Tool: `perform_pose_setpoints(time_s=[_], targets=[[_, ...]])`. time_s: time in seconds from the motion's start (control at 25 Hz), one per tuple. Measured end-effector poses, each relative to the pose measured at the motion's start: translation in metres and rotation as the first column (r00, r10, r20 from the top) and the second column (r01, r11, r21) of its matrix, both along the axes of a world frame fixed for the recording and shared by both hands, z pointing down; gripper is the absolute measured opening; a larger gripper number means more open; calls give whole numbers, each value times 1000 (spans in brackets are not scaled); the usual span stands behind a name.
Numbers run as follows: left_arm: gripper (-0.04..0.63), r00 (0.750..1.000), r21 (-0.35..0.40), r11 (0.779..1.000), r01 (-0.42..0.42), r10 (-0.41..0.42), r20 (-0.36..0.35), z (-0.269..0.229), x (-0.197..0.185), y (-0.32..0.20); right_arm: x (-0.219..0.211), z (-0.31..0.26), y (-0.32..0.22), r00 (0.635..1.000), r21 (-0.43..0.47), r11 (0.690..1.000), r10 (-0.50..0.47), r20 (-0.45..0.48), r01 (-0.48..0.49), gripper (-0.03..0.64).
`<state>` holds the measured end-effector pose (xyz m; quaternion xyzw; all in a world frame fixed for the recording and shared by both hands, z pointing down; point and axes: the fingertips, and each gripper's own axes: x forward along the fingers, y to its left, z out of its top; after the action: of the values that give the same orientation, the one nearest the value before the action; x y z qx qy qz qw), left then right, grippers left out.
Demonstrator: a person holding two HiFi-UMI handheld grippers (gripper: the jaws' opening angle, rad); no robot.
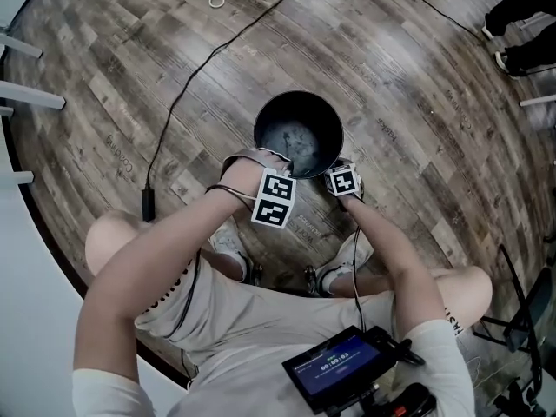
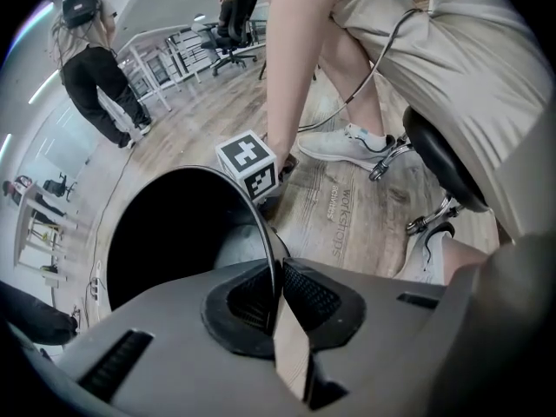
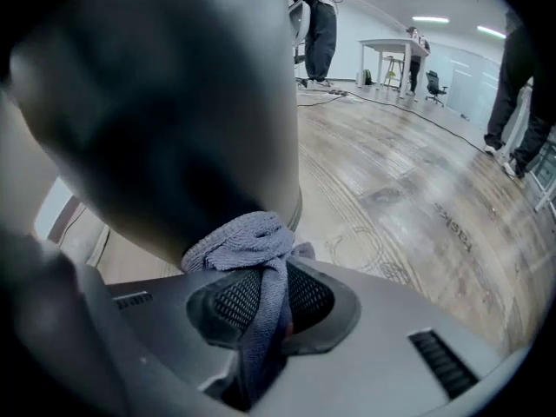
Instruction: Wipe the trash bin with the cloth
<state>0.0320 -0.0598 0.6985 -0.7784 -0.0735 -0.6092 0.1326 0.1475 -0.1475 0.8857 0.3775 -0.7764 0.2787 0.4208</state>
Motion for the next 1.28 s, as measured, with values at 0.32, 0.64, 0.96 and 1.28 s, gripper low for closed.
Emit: perform_pose_setpoints(time_s=[0.32,0.64,0.96,1.28], targets=[[35,1000,21,1000,15,-16,3,0,0,-1,12,-17,7,997,-98,994,53,50,-48,64],[92,993,44,995,-85,80,91,2,-19,0,34,-153,50,966,-53,966,-251,65,254,65],[92,994,86,996,-31,22,110,8,-31,-14,7,-249,55,960,-1,987,-157,232,162,65],[53,989,45,996,-79,73,130,8,-23,-2,-14,-218,42,963,11,989,-148,226,150,65]])
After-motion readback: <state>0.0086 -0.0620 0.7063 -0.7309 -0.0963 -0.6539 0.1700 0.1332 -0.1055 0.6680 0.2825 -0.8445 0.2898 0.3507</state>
